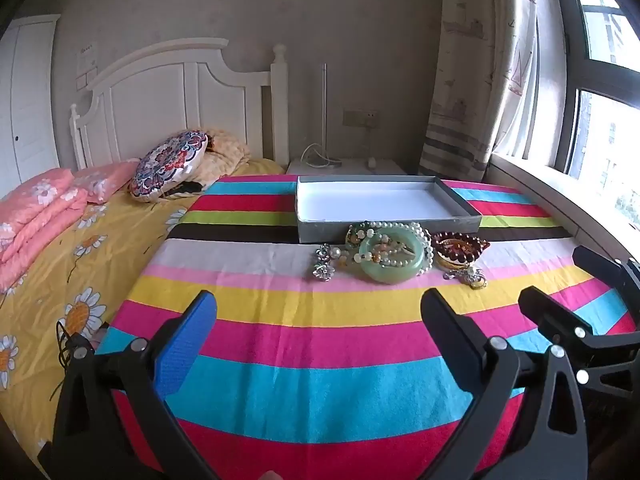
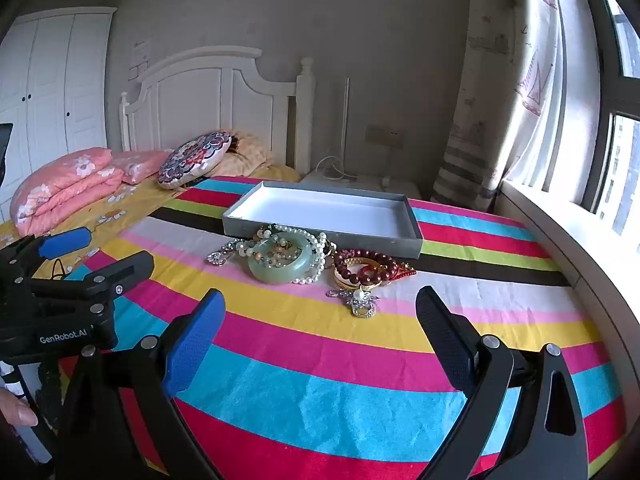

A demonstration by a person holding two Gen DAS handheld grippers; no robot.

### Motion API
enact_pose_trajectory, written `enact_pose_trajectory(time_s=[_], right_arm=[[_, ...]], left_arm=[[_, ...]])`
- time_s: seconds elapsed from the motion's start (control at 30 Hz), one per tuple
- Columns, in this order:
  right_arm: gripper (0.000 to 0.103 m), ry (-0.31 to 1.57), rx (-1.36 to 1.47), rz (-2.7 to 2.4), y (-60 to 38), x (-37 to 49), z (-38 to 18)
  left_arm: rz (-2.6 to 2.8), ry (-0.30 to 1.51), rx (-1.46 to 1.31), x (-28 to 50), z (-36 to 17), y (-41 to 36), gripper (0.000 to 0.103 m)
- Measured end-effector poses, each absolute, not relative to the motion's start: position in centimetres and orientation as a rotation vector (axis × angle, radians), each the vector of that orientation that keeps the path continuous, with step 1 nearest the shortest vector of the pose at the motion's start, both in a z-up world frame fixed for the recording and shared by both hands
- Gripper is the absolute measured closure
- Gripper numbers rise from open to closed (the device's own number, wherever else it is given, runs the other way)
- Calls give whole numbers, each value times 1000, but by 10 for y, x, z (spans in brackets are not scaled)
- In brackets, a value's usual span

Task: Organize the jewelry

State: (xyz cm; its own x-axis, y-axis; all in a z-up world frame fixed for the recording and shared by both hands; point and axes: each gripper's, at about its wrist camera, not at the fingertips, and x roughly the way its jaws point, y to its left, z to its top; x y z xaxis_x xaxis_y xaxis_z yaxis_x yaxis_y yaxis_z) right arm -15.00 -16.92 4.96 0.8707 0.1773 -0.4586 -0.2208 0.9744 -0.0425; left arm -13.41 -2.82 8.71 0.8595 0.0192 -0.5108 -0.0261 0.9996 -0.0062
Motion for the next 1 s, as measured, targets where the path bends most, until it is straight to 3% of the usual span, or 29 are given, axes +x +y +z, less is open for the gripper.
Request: enact_pose_trajectory(time_s=[1.0], right_arm=[[11, 468, -101, 202, -167, -147, 49]], left_arm=[[49, 521, 23, -138, 85, -27, 2]])
